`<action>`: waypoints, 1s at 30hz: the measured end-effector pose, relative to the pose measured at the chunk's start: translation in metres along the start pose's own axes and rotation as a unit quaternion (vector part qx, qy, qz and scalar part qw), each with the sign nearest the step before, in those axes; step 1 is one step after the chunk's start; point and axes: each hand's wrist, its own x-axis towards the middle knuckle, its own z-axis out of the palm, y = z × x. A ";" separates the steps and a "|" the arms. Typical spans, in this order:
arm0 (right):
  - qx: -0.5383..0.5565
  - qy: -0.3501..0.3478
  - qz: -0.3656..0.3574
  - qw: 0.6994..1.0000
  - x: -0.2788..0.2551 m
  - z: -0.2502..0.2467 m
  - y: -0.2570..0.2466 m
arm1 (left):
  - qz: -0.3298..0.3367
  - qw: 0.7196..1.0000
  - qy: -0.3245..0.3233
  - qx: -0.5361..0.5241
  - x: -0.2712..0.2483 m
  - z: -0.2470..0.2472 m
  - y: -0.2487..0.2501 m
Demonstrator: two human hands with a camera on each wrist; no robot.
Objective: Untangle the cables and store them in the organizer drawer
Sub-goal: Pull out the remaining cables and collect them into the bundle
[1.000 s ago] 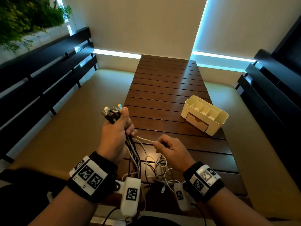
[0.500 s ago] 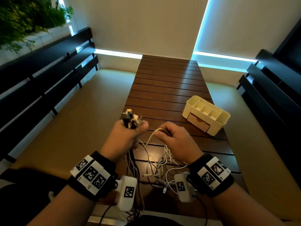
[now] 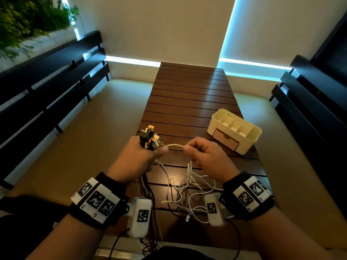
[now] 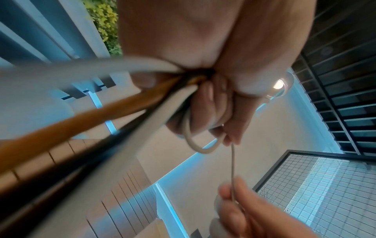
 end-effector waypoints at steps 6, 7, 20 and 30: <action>-0.115 -0.071 0.011 0.991 -0.003 -0.009 0.012 | -0.009 0.999 -0.005 0.035 -0.004 0.000 -0.006; -0.120 -0.057 0.006 0.991 -0.003 -0.010 0.013 | -0.007 0.998 -0.006 0.058 -0.004 0.000 -0.007; -0.341 -0.061 -0.046 0.937 0.000 -0.011 0.018 | 0.033 0.984 0.032 0.172 0.002 0.023 0.007; -0.214 -0.021 -0.124 0.969 -0.007 -0.015 -0.012 | 0.071 0.985 -0.021 0.154 -0.004 0.039 0.004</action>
